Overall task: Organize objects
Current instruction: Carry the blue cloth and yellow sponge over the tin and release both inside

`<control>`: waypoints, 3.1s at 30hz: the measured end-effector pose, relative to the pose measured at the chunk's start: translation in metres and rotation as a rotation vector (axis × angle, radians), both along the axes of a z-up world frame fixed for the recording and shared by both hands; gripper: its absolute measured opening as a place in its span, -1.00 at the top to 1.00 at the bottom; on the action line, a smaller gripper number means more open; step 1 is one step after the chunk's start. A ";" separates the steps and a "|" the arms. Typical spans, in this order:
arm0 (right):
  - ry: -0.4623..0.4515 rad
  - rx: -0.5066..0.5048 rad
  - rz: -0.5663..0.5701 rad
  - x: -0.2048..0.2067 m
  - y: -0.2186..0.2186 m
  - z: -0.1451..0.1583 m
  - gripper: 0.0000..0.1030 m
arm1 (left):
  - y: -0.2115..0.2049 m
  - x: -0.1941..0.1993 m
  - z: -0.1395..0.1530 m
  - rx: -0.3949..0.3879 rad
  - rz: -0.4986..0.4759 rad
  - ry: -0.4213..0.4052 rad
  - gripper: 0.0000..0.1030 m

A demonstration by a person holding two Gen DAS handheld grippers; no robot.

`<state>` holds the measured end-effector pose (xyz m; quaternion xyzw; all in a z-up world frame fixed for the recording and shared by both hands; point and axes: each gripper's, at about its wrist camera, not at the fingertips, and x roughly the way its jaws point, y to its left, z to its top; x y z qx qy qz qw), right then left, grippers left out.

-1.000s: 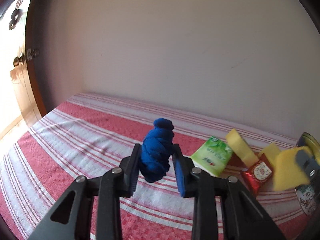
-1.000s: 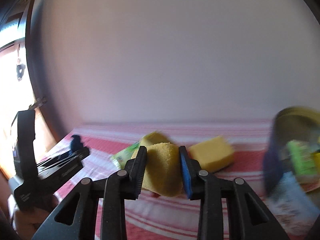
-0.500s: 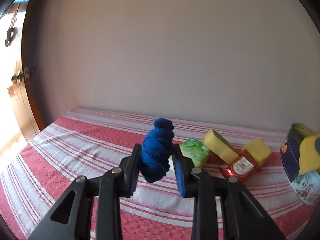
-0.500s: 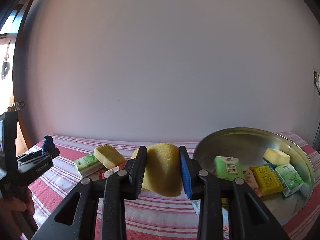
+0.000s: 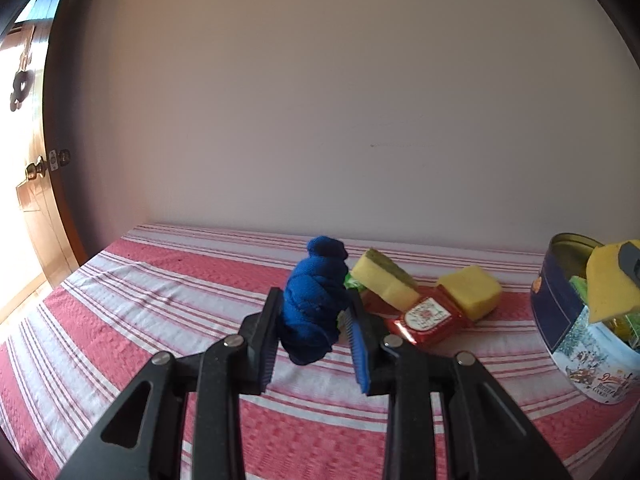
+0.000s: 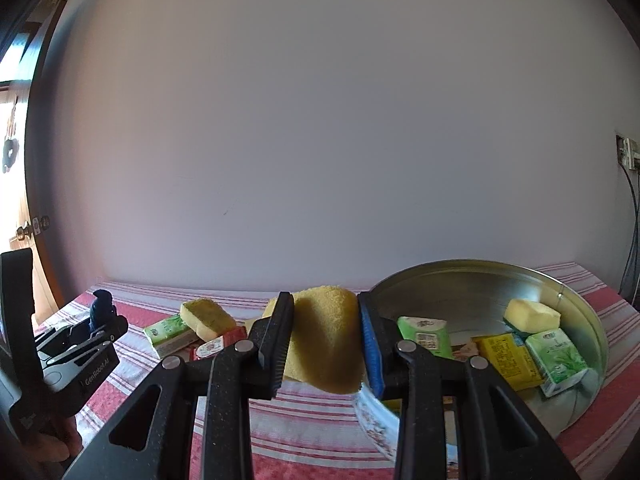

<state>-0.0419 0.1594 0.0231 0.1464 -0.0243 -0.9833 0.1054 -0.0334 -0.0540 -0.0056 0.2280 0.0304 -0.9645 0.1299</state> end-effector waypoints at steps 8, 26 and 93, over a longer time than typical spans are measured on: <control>0.004 -0.021 -0.015 0.005 0.030 0.007 0.33 | 0.019 0.003 -0.004 0.005 -0.008 -0.007 0.42; 0.040 -0.062 -0.084 0.010 0.092 0.022 0.32 | 0.101 0.007 0.012 -0.014 -0.118 0.008 0.42; -0.024 -0.095 -0.161 -0.040 0.197 0.025 -0.49 | 0.267 -0.033 0.021 -0.072 -0.309 0.017 -0.99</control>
